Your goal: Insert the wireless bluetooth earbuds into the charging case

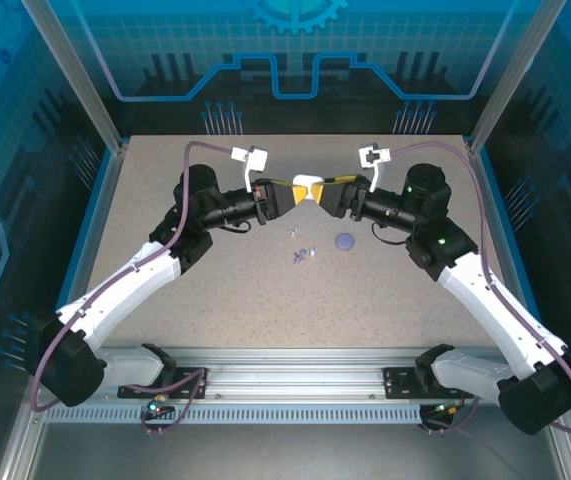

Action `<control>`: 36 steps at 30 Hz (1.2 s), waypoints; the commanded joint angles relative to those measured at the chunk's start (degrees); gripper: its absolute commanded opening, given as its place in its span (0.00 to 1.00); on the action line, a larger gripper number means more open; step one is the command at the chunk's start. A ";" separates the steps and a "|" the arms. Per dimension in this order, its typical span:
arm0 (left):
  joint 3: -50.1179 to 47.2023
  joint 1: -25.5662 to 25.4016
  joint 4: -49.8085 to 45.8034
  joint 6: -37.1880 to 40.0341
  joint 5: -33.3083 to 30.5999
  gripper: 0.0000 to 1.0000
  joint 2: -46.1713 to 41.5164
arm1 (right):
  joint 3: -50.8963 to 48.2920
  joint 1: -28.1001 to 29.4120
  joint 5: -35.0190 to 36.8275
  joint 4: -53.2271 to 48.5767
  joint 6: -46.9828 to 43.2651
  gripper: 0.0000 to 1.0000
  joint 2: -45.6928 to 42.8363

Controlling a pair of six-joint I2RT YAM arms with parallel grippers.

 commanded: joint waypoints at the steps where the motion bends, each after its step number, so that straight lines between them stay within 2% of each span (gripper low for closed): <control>1: 1.67 -0.17 -4.63 8.58 0.93 0.20 -2.78 | 2.93 0.43 0.93 -7.28 -5.39 0.67 -1.73; 5: 1.49 -0.03 -7.67 14.68 -1.48 0.18 -3.54 | 4.95 0.30 6.35 -15.39 -10.33 0.68 -3.55; 10: -3.01 0.16 0.99 16.74 -0.62 0.19 -4.50 | 5.68 0.33 14.75 -23.14 -13.98 0.67 -3.50; 16: -3.05 0.16 2.44 15.47 -0.53 0.20 -4.03 | 3.35 1.21 17.07 -22.04 -13.91 0.67 -2.39; 23: -5.18 0.17 8.56 12.65 0.61 0.22 -3.51 | 2.91 2.62 17.66 -20.53 -13.83 0.63 -0.29; 27: -5.09 0.14 9.05 12.04 0.43 0.22 -3.14 | 3.02 2.83 16.87 -19.83 -13.62 0.61 0.15; 31: -5.08 0.91 7.88 10.24 -2.59 0.22 -3.10 | 3.04 2.74 16.17 -21.05 -15.50 0.57 -0.76; 33: -5.36 2.91 10.38 6.29 -0.64 0.21 -2.25 | 2.05 1.11 11.34 -19.51 -16.55 0.57 -1.74; 36: -6.30 6.05 15.80 0.62 3.29 0.21 -0.31 | 0.53 -3.80 -1.26 -15.49 -16.07 0.57 -2.48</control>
